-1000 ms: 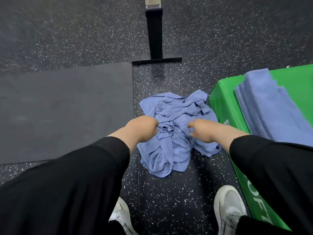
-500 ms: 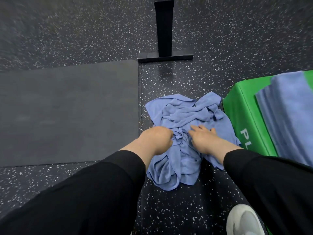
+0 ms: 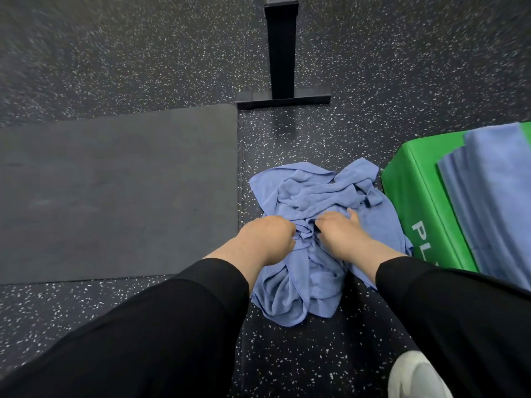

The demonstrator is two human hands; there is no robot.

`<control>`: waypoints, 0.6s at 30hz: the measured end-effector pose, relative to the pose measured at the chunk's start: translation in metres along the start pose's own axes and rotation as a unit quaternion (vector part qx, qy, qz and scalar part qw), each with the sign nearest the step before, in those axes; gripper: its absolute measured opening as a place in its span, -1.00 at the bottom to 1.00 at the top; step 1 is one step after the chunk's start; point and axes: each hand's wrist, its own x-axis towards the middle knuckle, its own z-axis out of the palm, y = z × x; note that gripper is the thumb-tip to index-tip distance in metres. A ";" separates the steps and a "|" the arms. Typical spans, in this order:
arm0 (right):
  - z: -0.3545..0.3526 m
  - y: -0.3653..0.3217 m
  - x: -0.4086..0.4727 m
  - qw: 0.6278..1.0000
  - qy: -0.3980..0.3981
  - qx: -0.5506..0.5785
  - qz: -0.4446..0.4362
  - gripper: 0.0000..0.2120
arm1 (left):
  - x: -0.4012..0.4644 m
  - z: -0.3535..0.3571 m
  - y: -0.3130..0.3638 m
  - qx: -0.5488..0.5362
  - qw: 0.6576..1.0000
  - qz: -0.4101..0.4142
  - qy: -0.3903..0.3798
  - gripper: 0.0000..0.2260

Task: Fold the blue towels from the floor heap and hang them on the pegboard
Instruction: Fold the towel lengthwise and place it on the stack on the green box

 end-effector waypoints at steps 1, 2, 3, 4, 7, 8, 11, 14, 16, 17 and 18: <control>-0.005 0.000 -0.001 0.998 0.050 0.031 0.004 -0.93 | 0.000 -0.002 0.000 0.002 1.000 -0.001 0.000 -0.74; -0.012 0.000 -0.001 0.993 0.095 0.069 0.008 -0.92 | -0.001 -0.004 0.000 0.004 1.000 -0.001 0.003 -0.75; -0.018 0.001 -0.002 0.985 0.128 0.117 0.019 -0.91 | -0.002 -0.006 0.001 0.005 1.000 0.002 0.009 -0.77; -0.024 0.001 -0.003 0.975 0.149 0.160 0.032 -0.91 | -0.004 -0.009 0.002 0.005 1.000 0.004 0.016 -0.79; -0.042 0.001 -0.011 0.959 0.154 0.222 0.088 -0.85 | -0.015 -0.019 0.007 0.008 0.999 0.009 0.037 -0.82; -0.048 0.001 -0.014 0.957 0.143 0.231 0.098 -0.89 | -0.020 -0.023 0.008 0.010 0.999 0.013 0.043 -0.81; -0.078 -0.001 -0.027 0.952 0.147 0.248 0.102 -0.85 | -0.039 -0.042 0.011 -0.014 0.998 0.012 0.065 -0.77; -0.121 -0.004 -0.053 0.941 0.184 0.274 0.078 -0.83 | -0.063 -0.074 0.020 -0.104 0.987 -0.013 0.119 -0.78; -0.155 -0.008 -0.077 0.926 0.213 0.304 0.068 -0.82 | -0.084 -0.100 0.031 -0.184 0.965 -0.039 0.180 -0.80; -0.170 -0.010 -0.088 0.918 0.231 0.317 0.064 -0.82 | -0.095 -0.113 0.037 -0.217 0.953 -0.048 0.208 -0.80; -0.187 -0.012 -0.103 0.912 0.245 0.323 0.058 -0.81 | -0.109 -0.124 0.044 -0.241 0.940 -0.052 0.234 -0.80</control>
